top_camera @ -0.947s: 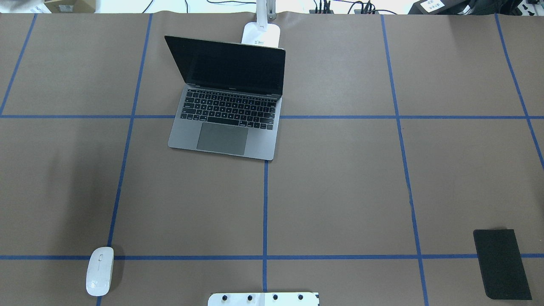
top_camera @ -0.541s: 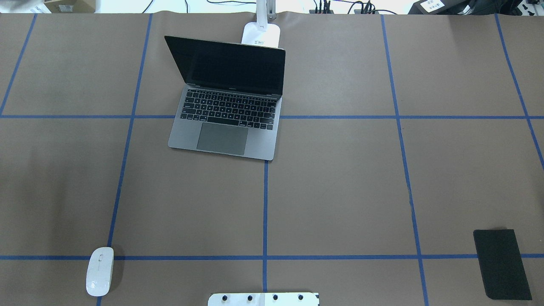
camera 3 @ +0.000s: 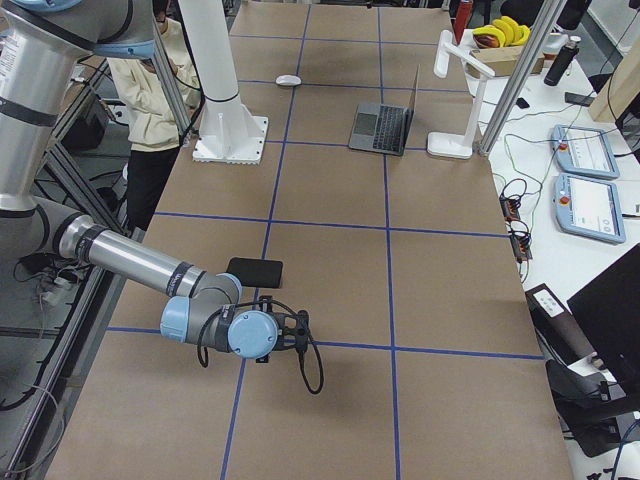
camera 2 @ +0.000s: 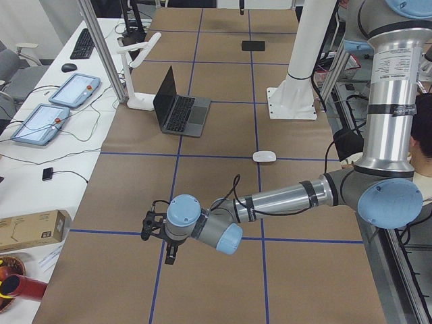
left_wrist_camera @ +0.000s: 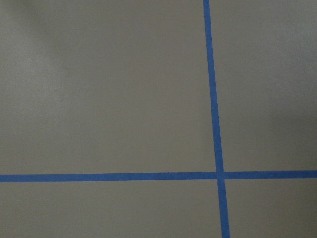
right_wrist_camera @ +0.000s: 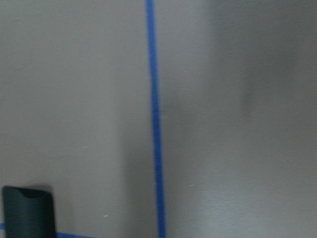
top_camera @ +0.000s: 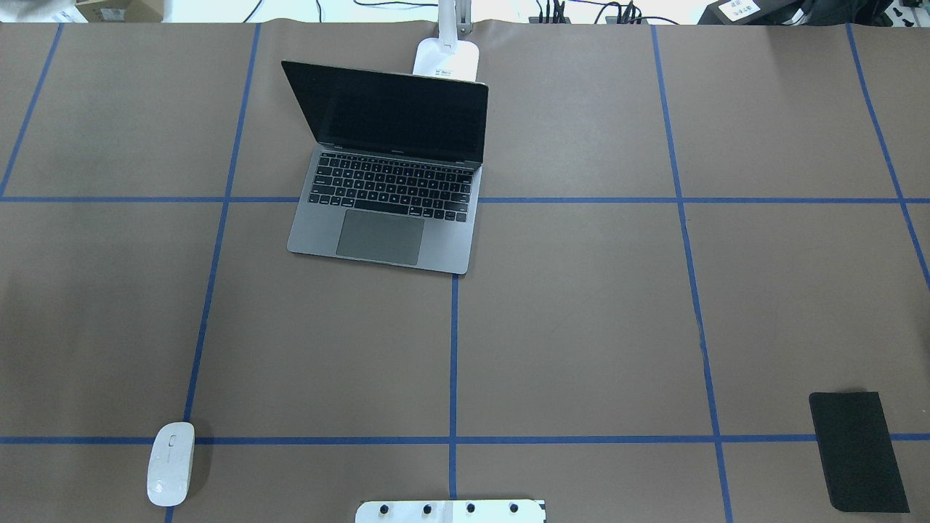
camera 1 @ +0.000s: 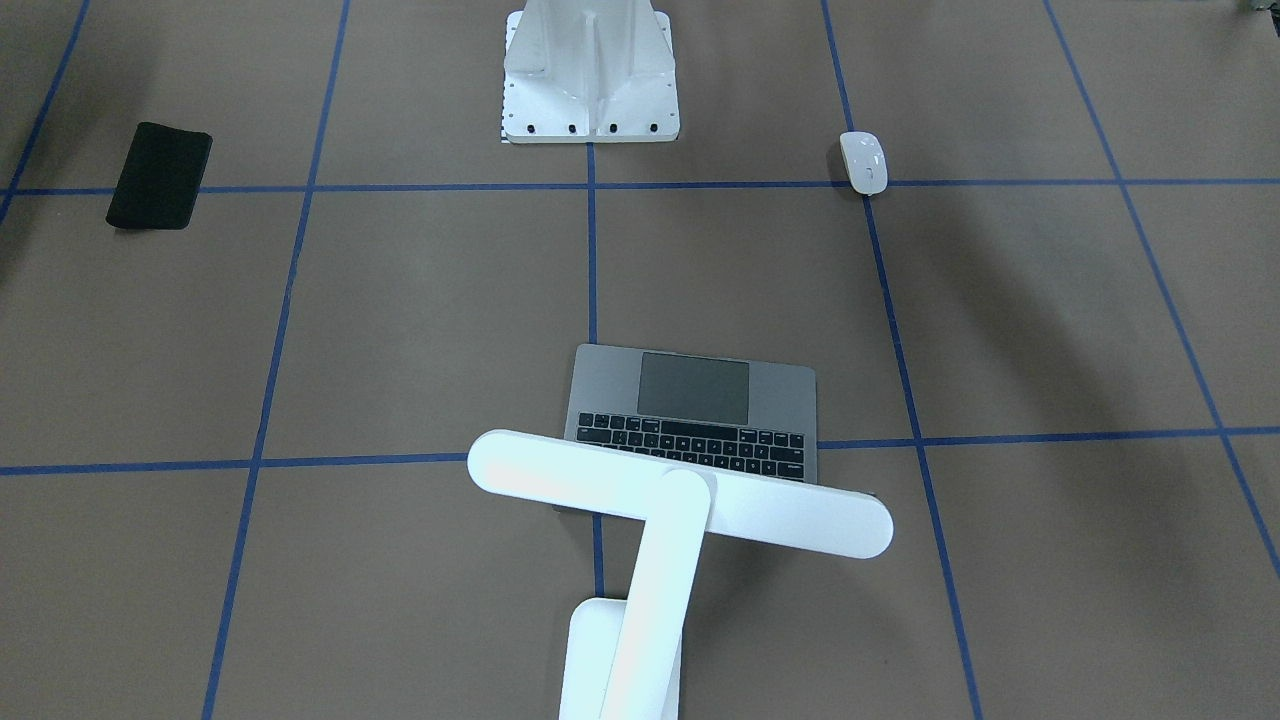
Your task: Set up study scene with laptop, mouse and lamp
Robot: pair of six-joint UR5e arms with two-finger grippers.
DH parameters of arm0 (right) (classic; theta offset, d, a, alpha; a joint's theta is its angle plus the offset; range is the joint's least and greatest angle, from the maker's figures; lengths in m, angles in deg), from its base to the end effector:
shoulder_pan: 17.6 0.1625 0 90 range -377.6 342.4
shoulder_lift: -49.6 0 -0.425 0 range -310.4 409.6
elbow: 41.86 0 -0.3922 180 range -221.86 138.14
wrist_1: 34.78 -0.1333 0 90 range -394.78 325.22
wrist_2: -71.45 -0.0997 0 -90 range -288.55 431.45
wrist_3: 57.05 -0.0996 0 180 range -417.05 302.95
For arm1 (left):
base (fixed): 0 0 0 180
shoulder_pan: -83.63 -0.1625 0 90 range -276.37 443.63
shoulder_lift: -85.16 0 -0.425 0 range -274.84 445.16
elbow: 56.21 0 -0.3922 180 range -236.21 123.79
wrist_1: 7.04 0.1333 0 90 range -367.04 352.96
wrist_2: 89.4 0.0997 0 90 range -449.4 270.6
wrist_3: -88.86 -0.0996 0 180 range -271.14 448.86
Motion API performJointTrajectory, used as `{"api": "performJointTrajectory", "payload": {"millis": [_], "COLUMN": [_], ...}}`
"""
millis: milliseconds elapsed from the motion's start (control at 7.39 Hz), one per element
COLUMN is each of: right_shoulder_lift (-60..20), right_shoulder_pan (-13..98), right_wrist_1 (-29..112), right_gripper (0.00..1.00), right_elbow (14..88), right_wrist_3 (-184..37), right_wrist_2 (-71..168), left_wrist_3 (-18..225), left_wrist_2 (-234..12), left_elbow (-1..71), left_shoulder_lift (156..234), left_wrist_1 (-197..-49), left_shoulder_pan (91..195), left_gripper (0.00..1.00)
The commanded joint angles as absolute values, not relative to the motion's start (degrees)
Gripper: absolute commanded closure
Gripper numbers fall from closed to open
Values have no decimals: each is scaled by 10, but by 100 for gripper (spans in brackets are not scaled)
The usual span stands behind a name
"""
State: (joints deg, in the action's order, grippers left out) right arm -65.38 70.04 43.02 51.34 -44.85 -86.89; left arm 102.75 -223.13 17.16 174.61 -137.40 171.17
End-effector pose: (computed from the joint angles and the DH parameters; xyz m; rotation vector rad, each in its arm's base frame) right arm 0.0293 -0.2784 0.7461 -0.0443 -1.1984 -0.1232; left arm -0.0433 -0.4929 0.7302 0.2734 0.7988 -0.0331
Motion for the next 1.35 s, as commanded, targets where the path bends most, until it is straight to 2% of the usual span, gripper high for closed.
{"api": "performJointTrajectory", "payload": {"millis": [0, 541, 1217], "right_shoulder_lift": [-654, -623, -596], "right_shoulder_pan": [636, 615, 497], "right_wrist_1": [432, 462, 483], "right_gripper": [0, 1, 1], "right_elbow": [508, 504, 490], "right_wrist_3": [-422, -393, -495], "right_wrist_2": [-889, -952, -894], "left_wrist_3": [1003, 962, 947], "left_wrist_2": [-2248, -2245, -2246], "left_elbow": [177, 176, 177], "left_shoulder_lift": [1737, 1738, 1739], "left_wrist_1": [-1375, -1373, -1372], "left_shoulder_pan": [1715, 1732, 1744], "left_gripper": [0, 0, 0]}}
